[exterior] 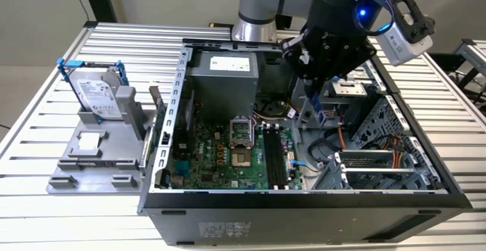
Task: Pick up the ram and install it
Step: 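Insert the ram into the slot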
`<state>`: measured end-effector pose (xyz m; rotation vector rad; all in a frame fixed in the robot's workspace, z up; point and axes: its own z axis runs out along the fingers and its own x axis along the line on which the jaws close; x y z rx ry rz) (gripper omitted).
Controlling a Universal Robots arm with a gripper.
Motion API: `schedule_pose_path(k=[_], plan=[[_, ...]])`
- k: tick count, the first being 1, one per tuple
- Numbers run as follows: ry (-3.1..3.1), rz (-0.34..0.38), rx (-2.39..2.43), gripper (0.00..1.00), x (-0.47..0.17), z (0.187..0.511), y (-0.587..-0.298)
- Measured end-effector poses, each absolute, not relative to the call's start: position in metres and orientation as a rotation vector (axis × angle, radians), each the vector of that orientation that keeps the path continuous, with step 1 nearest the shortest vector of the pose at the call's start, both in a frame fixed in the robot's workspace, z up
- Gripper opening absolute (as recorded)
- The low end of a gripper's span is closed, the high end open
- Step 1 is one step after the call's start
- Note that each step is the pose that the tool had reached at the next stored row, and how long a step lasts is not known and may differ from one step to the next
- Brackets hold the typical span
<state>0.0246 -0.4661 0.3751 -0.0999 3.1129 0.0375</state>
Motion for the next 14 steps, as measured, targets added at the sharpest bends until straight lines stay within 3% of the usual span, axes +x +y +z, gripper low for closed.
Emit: schedule_pose_path(k=[14], plan=[[3.114,0.037,-0.064,0.0,0.025,0.359,-0.466]])
